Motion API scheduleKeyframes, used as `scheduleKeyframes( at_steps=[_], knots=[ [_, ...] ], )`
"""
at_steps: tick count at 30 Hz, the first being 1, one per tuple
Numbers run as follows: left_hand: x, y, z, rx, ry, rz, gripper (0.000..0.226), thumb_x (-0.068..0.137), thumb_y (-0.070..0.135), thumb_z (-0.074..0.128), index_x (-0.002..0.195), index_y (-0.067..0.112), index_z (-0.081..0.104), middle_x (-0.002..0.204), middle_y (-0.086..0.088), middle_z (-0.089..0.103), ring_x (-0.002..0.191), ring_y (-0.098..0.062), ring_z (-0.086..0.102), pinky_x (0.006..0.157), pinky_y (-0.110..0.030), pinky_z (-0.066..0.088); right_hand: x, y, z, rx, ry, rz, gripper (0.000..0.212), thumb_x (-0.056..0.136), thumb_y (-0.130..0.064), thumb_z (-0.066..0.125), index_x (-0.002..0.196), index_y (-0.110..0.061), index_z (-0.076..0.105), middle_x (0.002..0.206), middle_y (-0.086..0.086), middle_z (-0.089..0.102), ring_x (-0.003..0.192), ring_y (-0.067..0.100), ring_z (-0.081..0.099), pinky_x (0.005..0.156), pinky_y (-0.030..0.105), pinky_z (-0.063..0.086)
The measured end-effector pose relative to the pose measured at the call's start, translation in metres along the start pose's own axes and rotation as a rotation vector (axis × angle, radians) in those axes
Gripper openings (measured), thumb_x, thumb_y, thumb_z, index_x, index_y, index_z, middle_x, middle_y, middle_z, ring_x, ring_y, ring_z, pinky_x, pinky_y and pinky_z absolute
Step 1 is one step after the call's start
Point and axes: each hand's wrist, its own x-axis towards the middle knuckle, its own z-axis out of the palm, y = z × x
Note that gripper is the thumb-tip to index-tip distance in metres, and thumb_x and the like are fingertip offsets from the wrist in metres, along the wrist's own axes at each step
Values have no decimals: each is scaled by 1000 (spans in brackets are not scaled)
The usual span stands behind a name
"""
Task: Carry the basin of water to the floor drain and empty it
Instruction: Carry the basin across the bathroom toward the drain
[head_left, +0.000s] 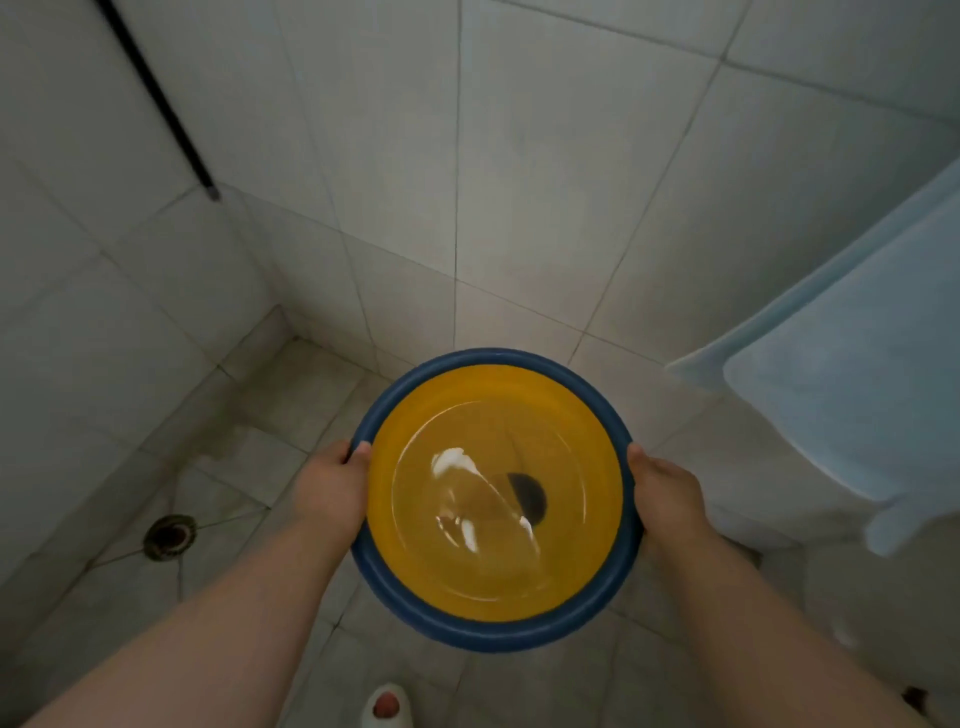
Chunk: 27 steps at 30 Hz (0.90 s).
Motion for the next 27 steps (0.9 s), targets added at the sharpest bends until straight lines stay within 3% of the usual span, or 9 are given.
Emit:
scheduleKeyframes(
  at_steps=[2, 5, 9, 13, 16, 19, 21, 23, 27],
  knots=[
    [-1, -5, -14, -8, 26, -8, 32, 96, 31, 38, 65, 30, 48, 70, -1, 57, 65, -16, 52, 69, -32, 43, -9, -8, 10, -18, 1, 9, 47, 94, -36, 46, 96, 9, 63, 93, 24, 66, 75, 28, 57, 73, 35, 48],
    [-5, -7, -35, -27, 37, -21, 32, 96, 29, 39, 67, 28, 51, 71, -1, 56, 66, -16, 52, 65, -30, 41, -24, -19, 26, -36, 20, 5, 49, 93, -37, 47, 85, 7, 65, 82, 22, 64, 74, 28, 55, 78, 40, 50],
    [-4, -4, -62, -52, 57, -48, 29, 96, 27, 40, 96, 10, 62, 87, -12, 63, 79, -26, 56, 68, -30, 39, -40, -38, 44, -74, 26, -8, 54, 93, -39, 46, 94, 12, 62, 98, 30, 66, 76, 30, 57, 86, 49, 51],
    [7, -2, -93, -79, 80, -30, 33, 96, 27, 38, 99, 6, 63, 74, -5, 59, 68, -19, 53, 60, -30, 38, -48, -58, 68, -81, 3, -67, 54, 92, -39, 47, 98, 13, 62, 101, 31, 66, 83, 34, 63, 85, 49, 51],
    [13, -6, -110, -98, 112, -42, 29, 96, 29, 39, 105, 13, 62, 73, 1, 55, 70, -17, 52, 69, -30, 40, -51, -69, 86, -95, -39, -110, 54, 94, -35, 46, 104, 16, 59, 103, 33, 64, 80, 31, 61, 83, 48, 51],
    [19, -13, -121, -124, 125, -55, 24, 96, 29, 39, 98, 19, 61, 71, 2, 56, 69, -17, 53, 71, -32, 45, -50, -78, 102, -114, -55, -139, 54, 93, -35, 47, 103, 17, 58, 102, 34, 64, 88, 40, 64, 83, 49, 52],
    [22, -19, -127, -77, 148, -66, 25, 97, 28, 38, 85, 19, 58, 71, 1, 55, 70, -19, 53, 64, -31, 41, -48, -82, 115, -123, -87, -150, 53, 94, -36, 47, 90, 16, 61, 91, 30, 66, 76, 34, 62, 75, 41, 52],
    [25, -24, -134, -56, 180, -97, 29, 97, 28, 38, 75, 20, 55, 78, -5, 58, 68, -19, 52, 58, -29, 37, -47, -88, 127, -131, -144, -163, 42, 94, -35, 46, 79, 2, 61, 79, 21, 62, 67, 26, 54, 67, 33, 47],
    [30, -28, -149, -99, 222, -174, 34, 97, 29, 38, 114, 10, 61, 90, -11, 62, 75, -21, 53, 60, -29, 39, -44, -103, 151, -168, -200, -200, 36, 94, -34, 46, 75, -5, 56, 73, 17, 56, 65, 25, 51, 63, 31, 42]
  ],
)
